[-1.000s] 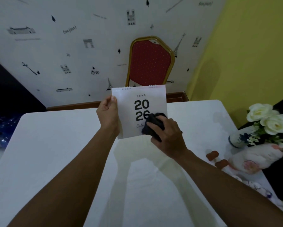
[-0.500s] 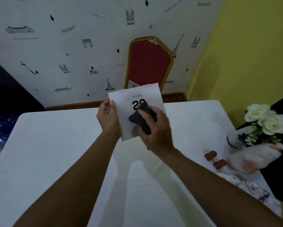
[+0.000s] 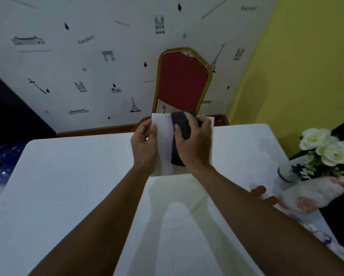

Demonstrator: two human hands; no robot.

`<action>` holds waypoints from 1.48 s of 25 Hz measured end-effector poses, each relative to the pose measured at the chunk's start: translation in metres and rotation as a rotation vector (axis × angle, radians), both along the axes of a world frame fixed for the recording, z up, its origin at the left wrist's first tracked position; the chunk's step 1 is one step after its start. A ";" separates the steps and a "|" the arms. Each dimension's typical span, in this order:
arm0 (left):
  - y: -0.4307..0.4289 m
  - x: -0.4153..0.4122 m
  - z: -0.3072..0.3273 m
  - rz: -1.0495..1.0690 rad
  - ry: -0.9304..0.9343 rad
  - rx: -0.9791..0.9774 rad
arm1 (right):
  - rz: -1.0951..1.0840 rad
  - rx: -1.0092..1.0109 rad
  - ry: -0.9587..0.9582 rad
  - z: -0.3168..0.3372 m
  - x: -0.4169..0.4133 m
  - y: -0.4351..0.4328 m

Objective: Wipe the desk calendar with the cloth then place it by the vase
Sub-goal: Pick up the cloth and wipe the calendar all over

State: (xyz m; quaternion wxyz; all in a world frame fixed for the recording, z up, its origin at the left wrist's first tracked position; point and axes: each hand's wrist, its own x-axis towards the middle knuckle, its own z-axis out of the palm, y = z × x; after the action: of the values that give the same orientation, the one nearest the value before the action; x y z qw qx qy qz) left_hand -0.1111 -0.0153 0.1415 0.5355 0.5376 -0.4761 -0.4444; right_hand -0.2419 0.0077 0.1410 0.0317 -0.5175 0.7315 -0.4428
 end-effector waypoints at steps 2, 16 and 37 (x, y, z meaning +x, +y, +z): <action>0.001 -0.003 0.002 -0.019 0.006 -0.026 | 0.029 0.002 -0.018 -0.001 0.002 0.004; 0.001 -0.008 0.003 -0.135 -0.058 -0.090 | -0.225 0.070 -0.203 0.004 -0.038 -0.003; -0.014 0.010 -0.009 -0.026 -0.031 0.122 | -0.139 0.073 -0.111 -0.030 -0.062 0.002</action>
State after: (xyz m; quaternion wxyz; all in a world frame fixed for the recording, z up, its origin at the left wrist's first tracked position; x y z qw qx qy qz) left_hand -0.1009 -0.0290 0.1328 0.4883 0.5698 -0.4634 -0.4713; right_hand -0.3042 0.0095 0.1107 0.0600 -0.4388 0.7784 -0.4450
